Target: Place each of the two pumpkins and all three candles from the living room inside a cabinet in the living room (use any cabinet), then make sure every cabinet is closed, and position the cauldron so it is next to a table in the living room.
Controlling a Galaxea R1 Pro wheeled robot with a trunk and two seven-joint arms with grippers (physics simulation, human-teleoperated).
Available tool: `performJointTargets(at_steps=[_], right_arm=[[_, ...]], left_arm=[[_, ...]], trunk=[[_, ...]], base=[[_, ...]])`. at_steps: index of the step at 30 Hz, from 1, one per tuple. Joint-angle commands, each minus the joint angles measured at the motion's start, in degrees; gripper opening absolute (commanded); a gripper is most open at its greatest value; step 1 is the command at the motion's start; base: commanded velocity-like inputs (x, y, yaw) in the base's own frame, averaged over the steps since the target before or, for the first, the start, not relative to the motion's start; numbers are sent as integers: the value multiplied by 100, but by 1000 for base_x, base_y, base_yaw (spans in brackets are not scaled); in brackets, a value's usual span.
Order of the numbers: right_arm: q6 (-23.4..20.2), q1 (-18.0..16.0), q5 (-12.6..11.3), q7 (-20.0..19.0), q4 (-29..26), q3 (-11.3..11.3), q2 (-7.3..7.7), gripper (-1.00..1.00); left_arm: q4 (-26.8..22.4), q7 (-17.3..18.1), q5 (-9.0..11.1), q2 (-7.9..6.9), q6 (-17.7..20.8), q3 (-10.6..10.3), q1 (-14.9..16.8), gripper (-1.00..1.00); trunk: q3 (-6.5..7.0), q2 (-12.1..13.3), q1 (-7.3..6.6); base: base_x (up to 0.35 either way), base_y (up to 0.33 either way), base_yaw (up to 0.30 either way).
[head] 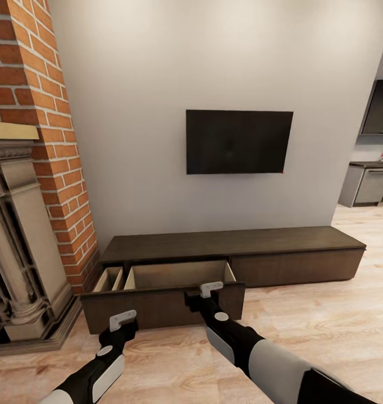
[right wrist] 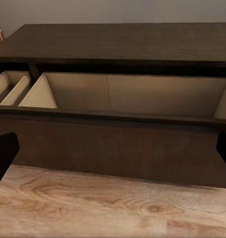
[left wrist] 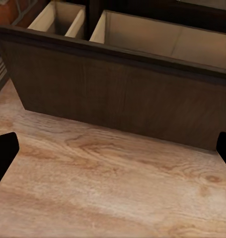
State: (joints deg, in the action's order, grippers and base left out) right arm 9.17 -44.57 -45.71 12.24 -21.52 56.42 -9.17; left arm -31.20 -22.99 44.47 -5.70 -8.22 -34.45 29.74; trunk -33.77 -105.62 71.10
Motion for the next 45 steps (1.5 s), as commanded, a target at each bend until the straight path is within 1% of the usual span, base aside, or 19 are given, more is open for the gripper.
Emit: performJointTargets(at_steps=[1,5,7,10,12,16,20,28,33,37,45], right_arm=[[82,2,-54,28,5,47,5,100],[226,14,-53,25,33,45,10,100],[267,17,-57,26,43,45,11,100],[287,18,-59,29,48,45,12,100],[299,18,-61,29,55,45,12,100],[311,18,-68,29,59,38,12,100],[478,34,-74,25,97,44,12,100],[942,44,-72,24,570,51,-32,100],[999,72,-79,24,707,53,-37,100],[996,140,-81,24,730,53,-33,100],[974,158,-91,16,770,54,-34,100]], left_arm=[[55,-32,54,-3,-76,-68,6,100],[163,-28,44,10,-164,-200,6,100],[186,-29,52,14,-253,-337,6,100],[196,-30,60,15,-313,-418,6,100],[200,-30,64,16,-341,-456,6,100],[202,-30,64,16,-353,-472,6,100],[202,-30,69,11,-355,-475,6,100],[202,-30,96,-14,-357,-475,6,100],[202,-30,99,-18,-363,-475,6,100],[202,-30,99,-19,-363,-479,6,100],[164,-9,68,-28,-349,-482,6,100]], trunk=[[-6,-3,-1],[-6,-3,-1],[-6,-3,-1],[-6,-3,-1],[-42,-84,43],[-114,-244,131],[-186,-405,219],[-329,-725,395],[-419,-926,505],[-491,-1086,592],[-635,-1407,768]], base=[[0,0,0],[0,0,0],[0,0,0],[0,0,0],[0,0,0],[0,0,0],[0,0,0],[0,0,0],[0,0,0],[0,0,0],[0,0,0]])
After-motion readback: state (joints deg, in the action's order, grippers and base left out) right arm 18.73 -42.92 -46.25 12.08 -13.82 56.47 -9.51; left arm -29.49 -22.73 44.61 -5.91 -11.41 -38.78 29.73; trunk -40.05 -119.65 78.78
